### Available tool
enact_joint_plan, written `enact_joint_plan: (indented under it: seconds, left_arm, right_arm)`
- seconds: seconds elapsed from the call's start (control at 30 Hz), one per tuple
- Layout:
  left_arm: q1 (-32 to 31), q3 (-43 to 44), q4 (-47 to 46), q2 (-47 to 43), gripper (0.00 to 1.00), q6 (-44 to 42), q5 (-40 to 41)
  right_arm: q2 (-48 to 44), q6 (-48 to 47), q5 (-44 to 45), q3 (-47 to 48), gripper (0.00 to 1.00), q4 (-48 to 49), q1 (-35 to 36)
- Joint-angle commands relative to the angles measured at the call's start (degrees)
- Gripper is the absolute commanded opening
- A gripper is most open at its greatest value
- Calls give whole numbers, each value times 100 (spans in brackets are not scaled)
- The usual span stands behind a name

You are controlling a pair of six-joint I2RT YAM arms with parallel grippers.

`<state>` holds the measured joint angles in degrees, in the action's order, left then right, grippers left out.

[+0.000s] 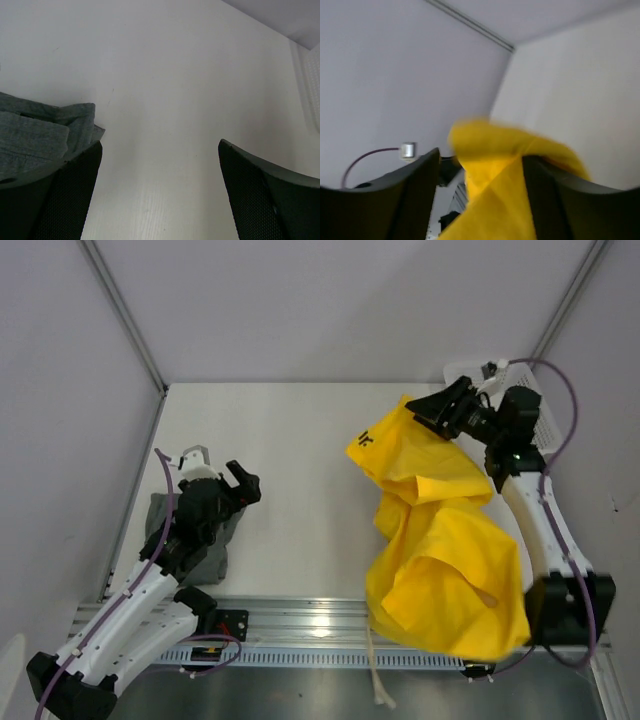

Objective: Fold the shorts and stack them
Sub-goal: Move the shorts to the center of the board

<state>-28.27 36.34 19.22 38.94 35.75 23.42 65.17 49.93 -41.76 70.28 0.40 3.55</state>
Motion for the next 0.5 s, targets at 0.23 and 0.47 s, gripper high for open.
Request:
enact_joint_plan:
  seconds: [0.23, 0.47]
  left_arm:
    - [-29, -56, -94, 473, 99, -24, -30]
    - [-38, -144, -279, 597, 99, -129, -136]
  right_arm:
    - [568, -1766, 641, -463, 98, -1689, -173]
    - [242, -3068, 3265, -6, 98, -3748, 1497]
